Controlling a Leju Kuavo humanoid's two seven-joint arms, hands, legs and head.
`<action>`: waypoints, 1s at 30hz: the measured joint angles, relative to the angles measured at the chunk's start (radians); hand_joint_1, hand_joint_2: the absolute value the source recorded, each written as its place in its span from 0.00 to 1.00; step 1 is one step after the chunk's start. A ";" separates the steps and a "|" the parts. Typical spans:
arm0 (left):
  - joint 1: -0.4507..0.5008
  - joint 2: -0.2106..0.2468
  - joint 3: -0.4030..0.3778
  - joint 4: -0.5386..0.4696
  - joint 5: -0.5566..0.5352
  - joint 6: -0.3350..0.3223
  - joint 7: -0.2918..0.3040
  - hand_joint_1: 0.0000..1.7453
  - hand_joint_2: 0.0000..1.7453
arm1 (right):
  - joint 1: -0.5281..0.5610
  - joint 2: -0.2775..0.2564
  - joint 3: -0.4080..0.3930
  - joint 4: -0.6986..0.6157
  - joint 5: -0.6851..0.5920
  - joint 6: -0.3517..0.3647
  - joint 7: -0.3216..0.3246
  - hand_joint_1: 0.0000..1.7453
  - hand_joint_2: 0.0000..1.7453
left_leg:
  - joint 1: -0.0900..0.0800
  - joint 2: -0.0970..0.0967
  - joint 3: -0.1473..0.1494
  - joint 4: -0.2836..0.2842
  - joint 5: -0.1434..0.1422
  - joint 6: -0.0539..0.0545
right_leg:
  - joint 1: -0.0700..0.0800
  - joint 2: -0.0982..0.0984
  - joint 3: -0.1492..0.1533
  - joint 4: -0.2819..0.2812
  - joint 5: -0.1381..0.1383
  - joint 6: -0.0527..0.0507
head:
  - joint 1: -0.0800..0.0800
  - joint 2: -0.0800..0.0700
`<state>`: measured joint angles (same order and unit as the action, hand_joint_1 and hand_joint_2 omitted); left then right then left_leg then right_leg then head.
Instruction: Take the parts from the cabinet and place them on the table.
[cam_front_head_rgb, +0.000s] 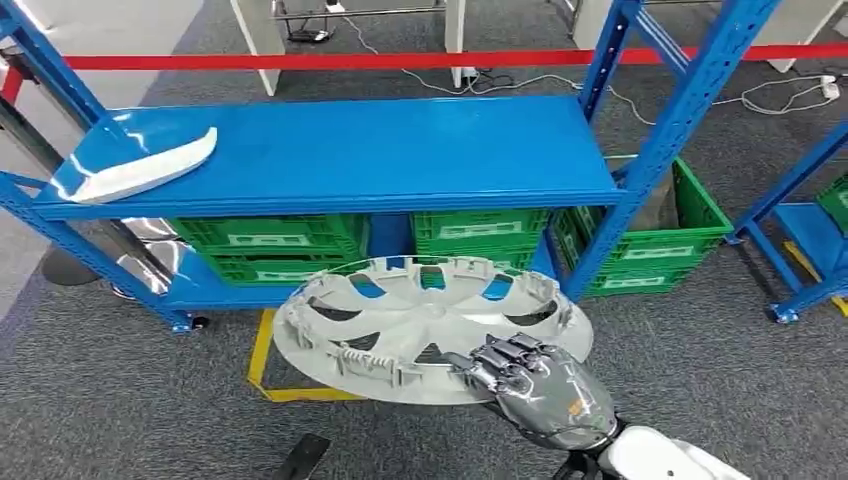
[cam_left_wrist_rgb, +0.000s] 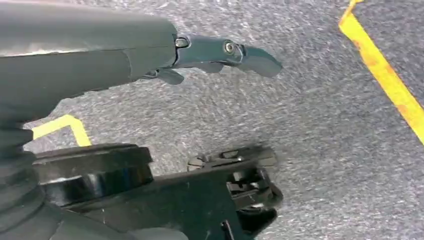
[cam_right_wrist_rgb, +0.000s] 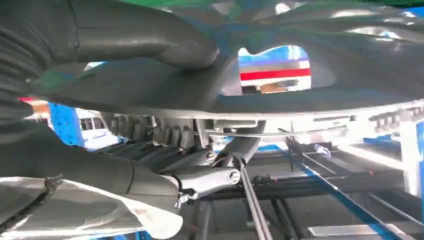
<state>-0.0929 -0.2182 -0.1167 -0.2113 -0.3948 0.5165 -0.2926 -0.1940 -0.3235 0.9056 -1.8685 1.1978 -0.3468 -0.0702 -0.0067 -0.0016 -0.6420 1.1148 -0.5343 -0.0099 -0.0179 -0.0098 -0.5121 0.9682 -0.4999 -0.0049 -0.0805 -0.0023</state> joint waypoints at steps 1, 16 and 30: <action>0.001 0.002 0.001 0.000 0.000 0.000 0.000 0.00 1.00 | 0.000 0.000 0.000 0.002 0.000 0.000 0.000 1.00 1.00 | 0.003 0.000 -0.026 0.079 -0.046 -0.005 | 0.000 -0.001 -0.009 0.001 0.006 -0.001 | 0.002 0.000; 0.001 0.003 0.021 0.000 -0.002 0.002 -0.013 0.00 1.00 | 0.004 0.000 -0.001 0.007 0.000 -0.003 -0.011 1.00 1.00 | 0.009 0.002 0.105 -0.130 0.054 0.051 | -0.003 0.006 -0.156 0.217 -0.091 0.054 | 0.007 0.000; 0.003 0.004 0.024 0.000 -0.003 0.002 -0.014 0.00 1.00 | 0.003 0.000 -0.002 0.006 -0.001 -0.003 -0.013 1.00 1.00 | -0.004 -0.002 0.020 -0.051 0.024 0.006 | 0.002 -0.001 -0.001 -0.010 0.009 0.000 | -0.002 0.000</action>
<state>-0.0899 -0.2144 -0.0931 -0.2113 -0.3979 0.5188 -0.3063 -0.1914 -0.3235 0.9037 -1.8620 1.1967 -0.3502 -0.0832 -0.0104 -0.0032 -0.6218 1.0640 -0.5102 -0.0035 -0.0160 -0.0105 -0.5130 0.9585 -0.4907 -0.0051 -0.0820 -0.0023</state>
